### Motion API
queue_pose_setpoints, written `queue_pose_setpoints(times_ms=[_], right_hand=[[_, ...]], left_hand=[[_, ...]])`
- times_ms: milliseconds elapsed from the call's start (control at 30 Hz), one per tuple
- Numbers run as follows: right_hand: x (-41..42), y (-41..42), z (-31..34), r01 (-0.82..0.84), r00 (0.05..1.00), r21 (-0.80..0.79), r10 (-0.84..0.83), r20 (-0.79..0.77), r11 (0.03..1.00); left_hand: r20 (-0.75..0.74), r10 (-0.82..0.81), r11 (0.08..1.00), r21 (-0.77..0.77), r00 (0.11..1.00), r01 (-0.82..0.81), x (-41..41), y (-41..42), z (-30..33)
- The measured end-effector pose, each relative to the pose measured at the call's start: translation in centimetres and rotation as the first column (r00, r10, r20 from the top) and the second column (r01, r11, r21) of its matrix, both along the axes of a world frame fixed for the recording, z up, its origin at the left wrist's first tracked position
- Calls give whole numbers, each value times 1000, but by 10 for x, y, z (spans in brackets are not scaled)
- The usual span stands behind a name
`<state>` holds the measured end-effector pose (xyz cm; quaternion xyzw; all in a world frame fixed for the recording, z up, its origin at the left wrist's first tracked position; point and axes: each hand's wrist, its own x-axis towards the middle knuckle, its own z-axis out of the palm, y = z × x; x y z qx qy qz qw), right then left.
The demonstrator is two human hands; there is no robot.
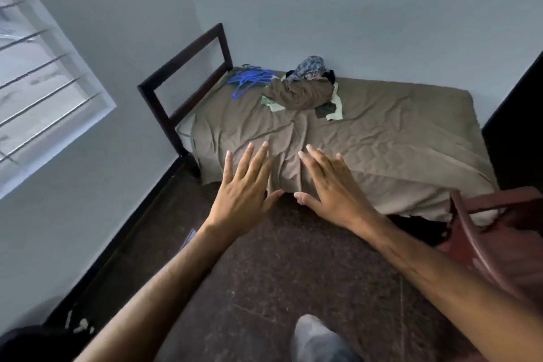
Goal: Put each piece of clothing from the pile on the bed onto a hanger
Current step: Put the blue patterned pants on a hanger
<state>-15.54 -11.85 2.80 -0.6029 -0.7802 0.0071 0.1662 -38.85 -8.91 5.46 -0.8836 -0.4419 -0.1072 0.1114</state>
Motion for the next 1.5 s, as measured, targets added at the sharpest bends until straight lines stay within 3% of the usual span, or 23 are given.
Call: queue_pose_setpoints(times_ms=[400, 700, 867, 1133, 1333, 1500], right_hand=[[-51, 286, -44, 149, 987, -110, -154, -45, 983], [-32, 504, -46, 237, 970, -154, -242, -16, 959], [-1, 607, -76, 349, 932, -236, -363, -19, 907], [65, 738, -117, 506, 785, -429, -606, -131, 748], [160, 832, -161, 503, 743, -485, -645, -180, 715], [246, 890, -223, 490, 648, -541, -700, -299, 684]], left_hand=[[-21, -135, 990, -35, 991, 135, -65, 318, -51], [42, -193, 975, -99, 980, 197, -44, 568, -62], [-6, -294, 942, -173, 956, 289, -6, 701, -95], [-148, -471, 861, -294, 870, 416, 80, 899, -150], [-233, -498, 843, -355, 835, 403, 193, 997, -188], [-316, -512, 833, -408, 799, 373, 284, 1050, -232]])
